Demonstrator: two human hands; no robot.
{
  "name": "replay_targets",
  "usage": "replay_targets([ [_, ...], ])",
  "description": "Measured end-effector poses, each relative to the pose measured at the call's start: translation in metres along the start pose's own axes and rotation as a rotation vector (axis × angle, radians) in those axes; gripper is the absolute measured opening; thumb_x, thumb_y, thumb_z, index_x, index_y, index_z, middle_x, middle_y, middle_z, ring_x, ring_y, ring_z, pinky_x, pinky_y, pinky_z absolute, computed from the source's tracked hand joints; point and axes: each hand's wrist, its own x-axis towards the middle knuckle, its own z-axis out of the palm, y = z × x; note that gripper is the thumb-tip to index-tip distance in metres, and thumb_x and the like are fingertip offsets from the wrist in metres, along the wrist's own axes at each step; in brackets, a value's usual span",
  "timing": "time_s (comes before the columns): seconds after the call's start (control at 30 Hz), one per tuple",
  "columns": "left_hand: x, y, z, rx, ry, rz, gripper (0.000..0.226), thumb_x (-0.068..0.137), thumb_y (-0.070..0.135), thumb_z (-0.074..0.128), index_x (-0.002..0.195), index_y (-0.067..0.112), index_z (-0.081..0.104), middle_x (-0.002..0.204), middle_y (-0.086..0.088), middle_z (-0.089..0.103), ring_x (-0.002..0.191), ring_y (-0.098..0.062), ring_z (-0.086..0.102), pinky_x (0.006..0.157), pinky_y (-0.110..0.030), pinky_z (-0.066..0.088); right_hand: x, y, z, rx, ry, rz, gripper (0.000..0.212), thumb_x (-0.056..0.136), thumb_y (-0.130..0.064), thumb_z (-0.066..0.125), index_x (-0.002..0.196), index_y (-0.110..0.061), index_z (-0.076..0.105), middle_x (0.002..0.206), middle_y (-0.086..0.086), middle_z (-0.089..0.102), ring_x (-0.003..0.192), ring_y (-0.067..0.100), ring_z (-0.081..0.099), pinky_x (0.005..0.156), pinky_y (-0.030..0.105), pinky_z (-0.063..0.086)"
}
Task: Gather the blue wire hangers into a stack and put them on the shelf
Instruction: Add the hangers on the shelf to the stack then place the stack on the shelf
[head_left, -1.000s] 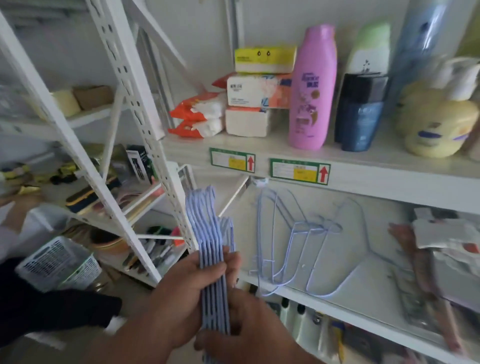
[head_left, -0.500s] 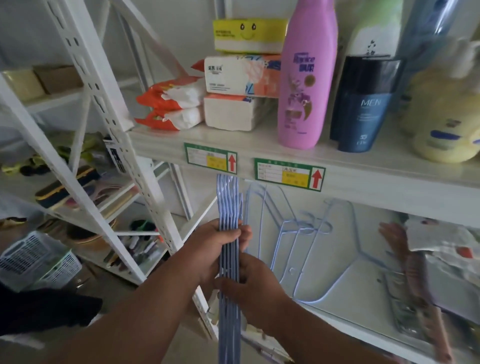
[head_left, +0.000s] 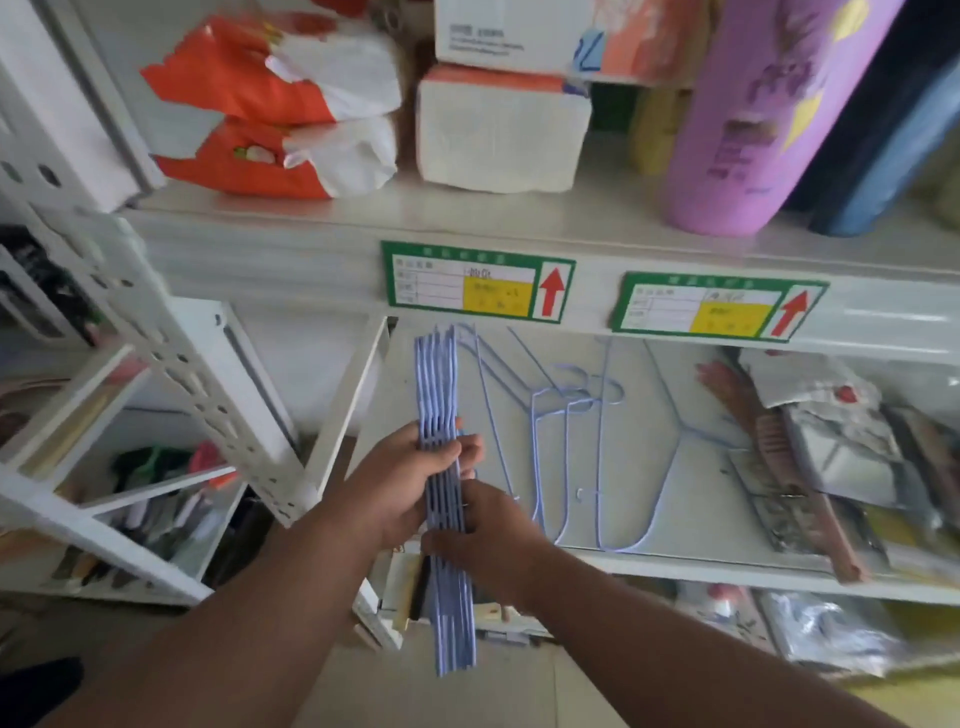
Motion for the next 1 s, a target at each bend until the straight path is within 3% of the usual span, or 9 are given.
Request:
replay_targets([
  [0.1, 0.001, -0.007, -0.011, -0.033, -0.02, -0.025, 0.028, 0.102, -0.016, 0.052, 0.12, 0.0, 0.067, 0.101, -0.017, 0.084, 0.097, -0.03, 0.083, 0.094, -0.045, 0.06, -0.001, 0.004, 0.011, -0.011, -0.002, 0.042, 0.024, 0.085, -0.022, 0.078, 0.107, -0.021, 0.069, 0.092, 0.008, 0.076, 0.076, 0.027, 0.071, 0.066, 0.039, 0.058],
  [0.2, 0.001, -0.01, -0.019, -0.05, -0.035, -0.028, 0.026, 0.102, -0.015, 0.053, 0.116, -0.001, 0.068, 0.102, -0.018, 0.083, 0.098, -0.033, 0.081, 0.095, -0.046, 0.059, -0.001, 0.0, 0.011, 0.004, -0.061, 0.067, 0.024, 0.09, -0.022, 0.078, 0.113, -0.02, 0.072, 0.088, 0.006, 0.074, 0.062, 0.007, 0.062, 0.057, 0.021, 0.05],
  [0.3, 0.0, -0.009, -0.026, -0.092, -0.045, -0.05, 0.025, 0.103, -0.013, 0.054, 0.115, 0.0, 0.071, 0.103, -0.019, 0.081, 0.091, -0.032, 0.08, 0.083, -0.043, 0.064, 0.001, 0.0, -0.006, -0.027, -0.049, 0.099, 0.033, 0.086, -0.051, 0.075, 0.106, -0.025, 0.076, 0.095, 0.011, 0.082, 0.063, 0.012, 0.069, 0.064, 0.036, 0.06],
  [0.37, -0.002, -0.007, -0.03, -0.105, -0.056, -0.06, 0.025, 0.103, -0.011, 0.055, 0.117, 0.001, 0.071, 0.103, -0.017, 0.081, 0.09, -0.03, 0.081, 0.08, -0.043, 0.066, 0.009, 0.012, -0.031, 0.028, 0.131, 0.123, 0.035, 0.083, -0.055, 0.075, 0.096, -0.022, 0.077, 0.084, 0.009, 0.082, 0.064, 0.015, 0.069, 0.064, 0.042, 0.06],
  [0.5, -0.006, -0.005, -0.026, -0.125, -0.034, -0.046, 0.025, 0.103, -0.013, 0.055, 0.12, -0.001, 0.068, 0.099, -0.017, 0.081, 0.087, -0.028, 0.08, 0.08, -0.043, 0.068, 0.027, 0.072, -0.114, -0.248, 0.599, 0.274, 0.022, 0.093, -0.03, 0.074, 0.108, -0.014, 0.073, 0.1, 0.01, 0.077, 0.099, 0.034, 0.07, 0.082, 0.033, 0.051],
  [0.63, -0.008, -0.01, -0.015, -0.124, 0.006, -0.016, 0.023, 0.104, -0.014, 0.052, 0.118, -0.003, 0.066, 0.098, -0.021, 0.076, 0.084, -0.03, 0.076, 0.066, -0.036, 0.063, 0.037, 0.148, -0.159, -0.379, 0.588, 0.66, 0.054, 0.075, -0.03, 0.07, 0.118, 0.001, 0.063, 0.123, 0.03, 0.069, 0.124, 0.043, 0.06, 0.1, 0.04, 0.053],
  [0.73, -0.006, -0.015, -0.01, -0.083, 0.033, 0.002, 0.022, 0.105, -0.012, 0.052, 0.119, -0.004, 0.066, 0.101, -0.021, 0.077, 0.086, -0.029, 0.078, 0.068, -0.036, 0.061, 0.038, 0.168, -0.168, -0.423, 0.587, 0.669, 0.053, 0.075, -0.027, 0.075, 0.117, 0.004, 0.067, 0.119, 0.029, 0.074, 0.122, 0.041, 0.068, 0.096, 0.041, 0.058],
  [0.87, -0.006, -0.018, -0.005, -0.049, 0.061, 0.023, 0.021, 0.106, -0.01, 0.052, 0.117, -0.001, 0.068, 0.1, -0.019, 0.078, 0.087, -0.027, 0.08, 0.07, -0.036, 0.062, 0.035, 0.149, -0.174, -0.434, 0.517, 0.666, 0.023, 0.083, -0.012, 0.075, 0.102, 0.002, 0.076, 0.111, 0.023, 0.08, 0.112, 0.035, 0.078, 0.083, 0.036, 0.062],
  [1.0, -0.009, -0.017, -0.002, -0.051, 0.066, 0.023, 0.021, 0.107, -0.009, 0.051, 0.116, 0.001, 0.068, 0.096, -0.016, 0.079, 0.085, -0.025, 0.08, 0.073, -0.038, 0.062, 0.032, 0.151, -0.185, -0.039, 0.519, 0.67, 0.028, 0.087, -0.011, 0.073, 0.063, -0.008, 0.06, 0.056, 0.012, 0.061, 0.05, 0.027, 0.06, 0.048, 0.022, 0.04],
])
